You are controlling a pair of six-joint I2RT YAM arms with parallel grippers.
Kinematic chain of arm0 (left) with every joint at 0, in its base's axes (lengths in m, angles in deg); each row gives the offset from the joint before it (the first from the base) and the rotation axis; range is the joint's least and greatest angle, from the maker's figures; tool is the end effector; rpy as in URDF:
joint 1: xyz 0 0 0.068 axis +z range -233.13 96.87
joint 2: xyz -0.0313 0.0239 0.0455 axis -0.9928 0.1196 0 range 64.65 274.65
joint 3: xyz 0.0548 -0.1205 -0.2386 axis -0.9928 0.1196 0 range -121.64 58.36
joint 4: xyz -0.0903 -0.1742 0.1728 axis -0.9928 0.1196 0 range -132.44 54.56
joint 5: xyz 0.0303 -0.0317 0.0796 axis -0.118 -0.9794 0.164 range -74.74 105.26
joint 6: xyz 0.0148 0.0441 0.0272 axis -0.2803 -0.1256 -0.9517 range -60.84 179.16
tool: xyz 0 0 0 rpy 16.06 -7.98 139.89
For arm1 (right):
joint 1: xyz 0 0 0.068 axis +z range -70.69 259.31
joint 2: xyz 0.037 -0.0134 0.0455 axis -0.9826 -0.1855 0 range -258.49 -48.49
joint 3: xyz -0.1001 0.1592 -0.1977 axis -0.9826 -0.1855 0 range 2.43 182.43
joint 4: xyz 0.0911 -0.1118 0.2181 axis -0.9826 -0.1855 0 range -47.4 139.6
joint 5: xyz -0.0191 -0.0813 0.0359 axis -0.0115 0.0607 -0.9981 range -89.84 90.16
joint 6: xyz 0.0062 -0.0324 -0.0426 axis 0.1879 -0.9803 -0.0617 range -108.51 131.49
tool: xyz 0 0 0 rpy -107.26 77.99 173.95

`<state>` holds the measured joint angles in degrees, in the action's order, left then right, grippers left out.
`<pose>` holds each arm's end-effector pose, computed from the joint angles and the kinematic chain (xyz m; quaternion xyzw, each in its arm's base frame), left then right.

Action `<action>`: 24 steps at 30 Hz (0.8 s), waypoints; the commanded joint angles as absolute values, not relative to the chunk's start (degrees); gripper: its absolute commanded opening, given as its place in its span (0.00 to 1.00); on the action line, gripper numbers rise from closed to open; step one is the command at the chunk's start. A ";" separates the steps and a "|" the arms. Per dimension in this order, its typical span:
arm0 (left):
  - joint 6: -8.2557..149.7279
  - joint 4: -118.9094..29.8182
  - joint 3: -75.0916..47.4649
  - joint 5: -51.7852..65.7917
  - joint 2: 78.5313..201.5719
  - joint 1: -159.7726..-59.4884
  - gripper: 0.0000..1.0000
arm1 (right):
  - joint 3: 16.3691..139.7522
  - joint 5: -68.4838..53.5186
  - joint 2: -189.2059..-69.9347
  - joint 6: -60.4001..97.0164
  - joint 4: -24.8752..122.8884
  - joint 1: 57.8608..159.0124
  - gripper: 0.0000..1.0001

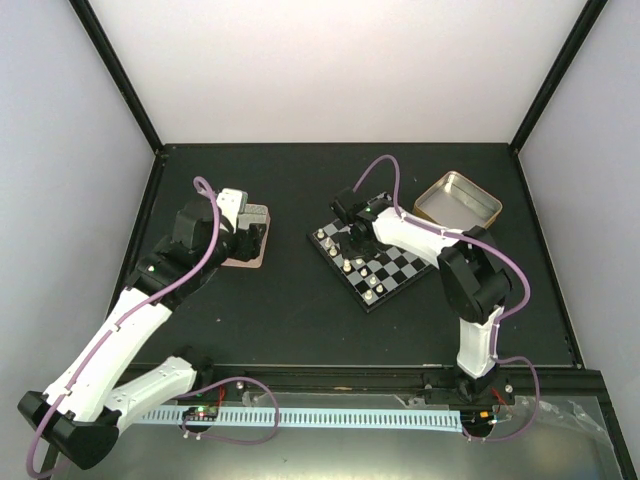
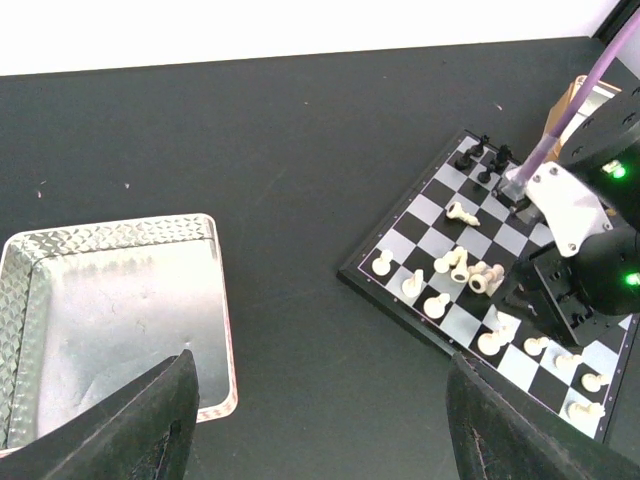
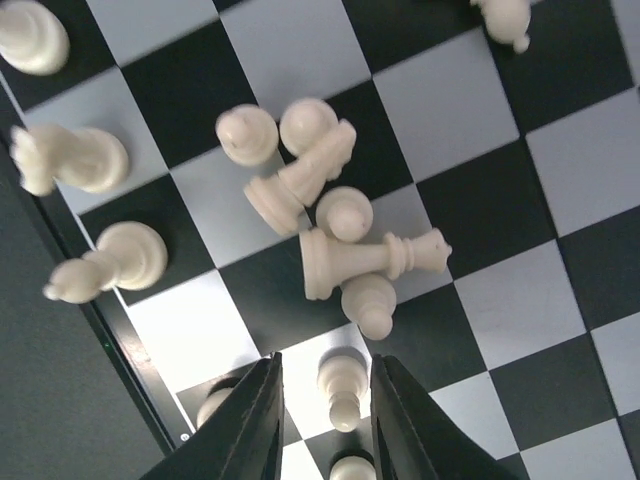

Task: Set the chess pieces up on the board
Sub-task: Adjust the chess piece on the chessboard, then move the chess piece to the chessboard.

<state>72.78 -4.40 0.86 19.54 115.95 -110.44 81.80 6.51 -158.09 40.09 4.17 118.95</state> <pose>0.1656 -0.0825 0.3479 0.0860 0.8693 -0.1393 0.4663 0.2934 0.2379 0.1849 -0.0885 0.9867 0.0244 0.1340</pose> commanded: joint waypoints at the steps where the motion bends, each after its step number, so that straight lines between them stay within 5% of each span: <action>1: 72.27 -5.76 1.09 18.61 114.99 -109.76 0.69 | 84.90 9.39 -157.01 40.54 3.73 119.17 0.26; 24: 72.51 -5.98 1.40 18.25 114.65 -108.95 0.70 | 98.05 9.41 -168.97 38.24 3.81 119.20 0.23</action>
<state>72.78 -4.79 1.52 18.84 115.26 -109.39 96.42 8.98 -168.10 38.76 3.67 118.95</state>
